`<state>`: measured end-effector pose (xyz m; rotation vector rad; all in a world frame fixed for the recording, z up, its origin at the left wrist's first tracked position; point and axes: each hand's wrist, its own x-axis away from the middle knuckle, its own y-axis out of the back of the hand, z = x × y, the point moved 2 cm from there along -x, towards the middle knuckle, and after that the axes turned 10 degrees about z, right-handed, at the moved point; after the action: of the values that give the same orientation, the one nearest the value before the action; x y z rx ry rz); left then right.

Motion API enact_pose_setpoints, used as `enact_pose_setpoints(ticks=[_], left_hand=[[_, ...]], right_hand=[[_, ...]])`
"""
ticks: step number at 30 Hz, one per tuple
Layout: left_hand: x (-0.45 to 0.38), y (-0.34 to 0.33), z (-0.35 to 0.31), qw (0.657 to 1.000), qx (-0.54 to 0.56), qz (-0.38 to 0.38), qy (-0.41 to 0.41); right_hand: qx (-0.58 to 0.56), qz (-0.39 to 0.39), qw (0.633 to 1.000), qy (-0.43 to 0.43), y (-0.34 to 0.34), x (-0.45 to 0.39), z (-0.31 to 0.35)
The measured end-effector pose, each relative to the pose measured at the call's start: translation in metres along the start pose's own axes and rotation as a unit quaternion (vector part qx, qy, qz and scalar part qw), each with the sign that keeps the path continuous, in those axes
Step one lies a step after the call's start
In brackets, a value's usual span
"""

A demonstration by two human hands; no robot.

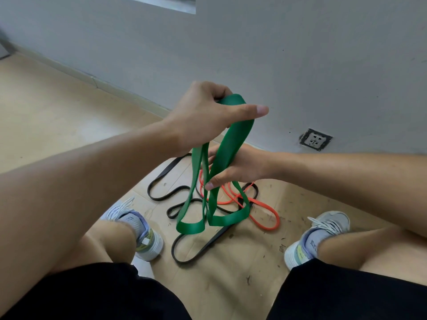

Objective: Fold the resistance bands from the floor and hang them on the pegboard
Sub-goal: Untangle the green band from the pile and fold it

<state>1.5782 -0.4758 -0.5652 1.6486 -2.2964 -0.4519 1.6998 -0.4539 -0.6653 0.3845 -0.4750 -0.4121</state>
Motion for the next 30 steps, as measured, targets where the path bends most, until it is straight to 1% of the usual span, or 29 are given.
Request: enact_pose_setpoints(ticks=[2, 4, 7, 9, 11, 13, 17, 21, 23, 24, 26, 27, 30], left_hand=[[-0.002, 0.000, 0.001, 0.998, 0.058, -0.019, -0.001], [-0.004, 0.003, 0.001, 0.992, 0.118, -0.050, -0.007], [-0.005, 0.013, -0.001, 0.973, 0.208, -0.103, -0.015], [-0.005, 0.023, -0.002, 0.957, 0.262, -0.124, -0.020], [-0.007, 0.034, -0.001, 0.946, 0.292, -0.136, -0.021], [-0.008, 0.045, 0.003, 0.947, 0.289, -0.138, -0.027], [-0.007, 0.063, 0.011, 0.968, 0.225, -0.103, -0.036], [-0.006, 0.076, 0.020, 0.964, 0.248, -0.096, -0.018], [-0.007, 0.079, 0.023, 0.961, 0.256, -0.106, -0.016], [-0.007, 0.081, 0.024, 0.959, 0.261, -0.111, -0.014], [-0.009, 0.086, 0.027, 0.956, 0.268, -0.115, -0.011], [-0.010, 0.089, 0.030, 0.955, 0.274, -0.114, -0.007], [-0.014, 0.096, 0.045, 0.952, 0.288, -0.100, 0.023]], right_hand=[[0.000, -0.011, 1.000, 0.007, 0.001, 0.000, 0.002], [-0.029, -0.039, 0.999, 0.020, 0.003, 0.002, 0.005], [-0.078, -0.044, 0.996, 0.025, 0.003, 0.007, 0.010], [-0.093, -0.041, 0.995, 0.018, 0.002, 0.009, 0.010], [-0.093, -0.053, 0.994, 0.003, 0.000, 0.009, 0.011], [-0.075, -0.090, 0.993, -0.004, 0.002, 0.008, 0.010], [-0.033, -0.173, 0.984, -0.021, 0.014, 0.008, 0.006], [0.020, -0.235, 0.971, -0.047, 0.028, 0.015, 0.001], [0.064, -0.234, 0.968, -0.058, 0.033, 0.015, 0.004], [0.078, -0.222, 0.970, -0.065, 0.036, 0.015, 0.004], [0.061, -0.197, 0.976, -0.069, 0.041, 0.012, 0.002], [0.045, -0.197, 0.977, -0.064, 0.044, 0.011, -0.002], [0.026, -0.228, 0.971, -0.060, 0.055, 0.016, -0.009]])
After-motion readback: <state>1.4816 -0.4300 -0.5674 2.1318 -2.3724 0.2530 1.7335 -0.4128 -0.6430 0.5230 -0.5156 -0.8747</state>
